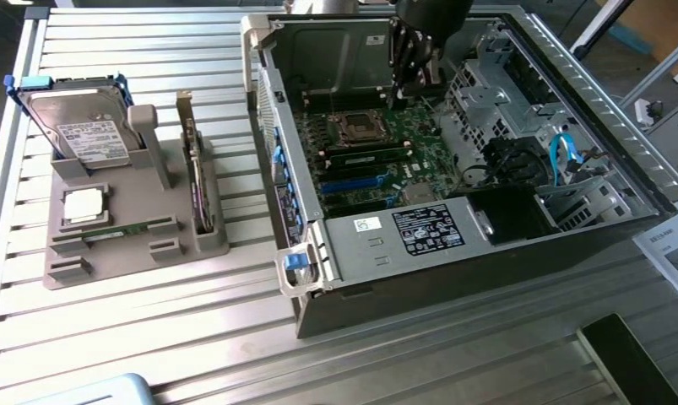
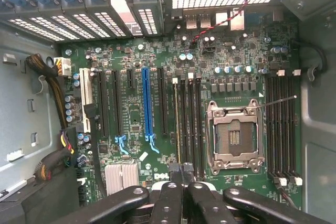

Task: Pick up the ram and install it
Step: 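Press down the ram until it locks into place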

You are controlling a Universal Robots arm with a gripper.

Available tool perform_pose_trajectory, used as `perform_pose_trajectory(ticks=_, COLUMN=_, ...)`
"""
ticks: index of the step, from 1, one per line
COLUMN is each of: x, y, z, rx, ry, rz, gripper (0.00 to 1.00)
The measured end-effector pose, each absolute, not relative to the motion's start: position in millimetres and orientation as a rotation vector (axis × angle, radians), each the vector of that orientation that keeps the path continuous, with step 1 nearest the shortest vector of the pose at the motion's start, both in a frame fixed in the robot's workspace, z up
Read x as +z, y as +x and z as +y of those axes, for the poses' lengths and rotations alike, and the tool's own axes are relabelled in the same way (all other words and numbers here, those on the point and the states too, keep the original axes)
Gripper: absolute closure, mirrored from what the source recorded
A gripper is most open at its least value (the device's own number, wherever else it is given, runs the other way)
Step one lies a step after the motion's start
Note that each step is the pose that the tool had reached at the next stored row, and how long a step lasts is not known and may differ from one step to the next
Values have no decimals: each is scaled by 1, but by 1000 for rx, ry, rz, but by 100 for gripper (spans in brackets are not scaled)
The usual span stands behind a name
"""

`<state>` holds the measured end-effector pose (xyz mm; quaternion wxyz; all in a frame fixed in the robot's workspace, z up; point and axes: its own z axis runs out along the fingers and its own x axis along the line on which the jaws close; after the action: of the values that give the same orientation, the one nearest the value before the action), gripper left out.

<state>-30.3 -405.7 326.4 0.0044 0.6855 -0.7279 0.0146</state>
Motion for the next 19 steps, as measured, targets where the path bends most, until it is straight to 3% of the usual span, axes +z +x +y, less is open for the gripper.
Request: perform_pose_trajectory(ticks=19, x=326, y=-30, z=-406, rx=41, ry=1528, rz=-2726, gripper=89)
